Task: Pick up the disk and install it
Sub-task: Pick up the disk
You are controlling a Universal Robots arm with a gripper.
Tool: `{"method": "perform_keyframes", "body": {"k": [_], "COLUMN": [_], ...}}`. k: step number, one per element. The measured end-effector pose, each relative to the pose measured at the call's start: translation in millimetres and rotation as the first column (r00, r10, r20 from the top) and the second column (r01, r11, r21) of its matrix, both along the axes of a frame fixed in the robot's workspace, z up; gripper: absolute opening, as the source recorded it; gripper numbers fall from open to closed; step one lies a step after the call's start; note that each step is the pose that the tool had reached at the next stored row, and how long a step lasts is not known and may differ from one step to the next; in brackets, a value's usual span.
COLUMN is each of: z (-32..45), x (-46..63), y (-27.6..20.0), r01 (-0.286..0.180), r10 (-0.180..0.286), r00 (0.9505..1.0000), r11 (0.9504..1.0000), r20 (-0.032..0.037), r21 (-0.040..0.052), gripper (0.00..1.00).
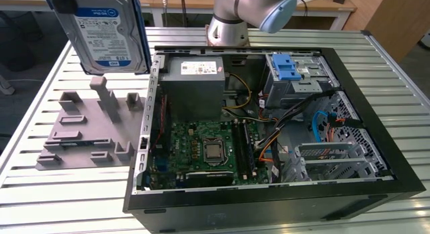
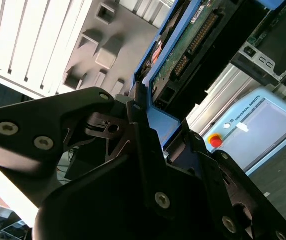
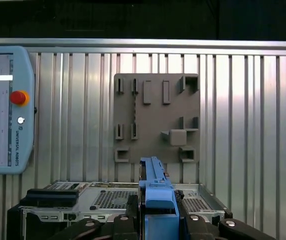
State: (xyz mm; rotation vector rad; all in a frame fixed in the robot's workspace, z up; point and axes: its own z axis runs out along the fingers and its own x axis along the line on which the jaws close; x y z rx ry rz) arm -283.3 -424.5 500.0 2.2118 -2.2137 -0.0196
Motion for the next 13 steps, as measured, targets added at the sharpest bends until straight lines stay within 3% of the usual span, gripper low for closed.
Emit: {"method": "perform_keyframes", "body": {"k": [13], "z": [0.0], "x": [27.9], "y": [-8.8], "r01": [0.0], "r10": [0.0], "r00": [1.0], "r11": [1.0], "r20": [-0.0008], "r21": [0.0], "gripper": [0.36]}}
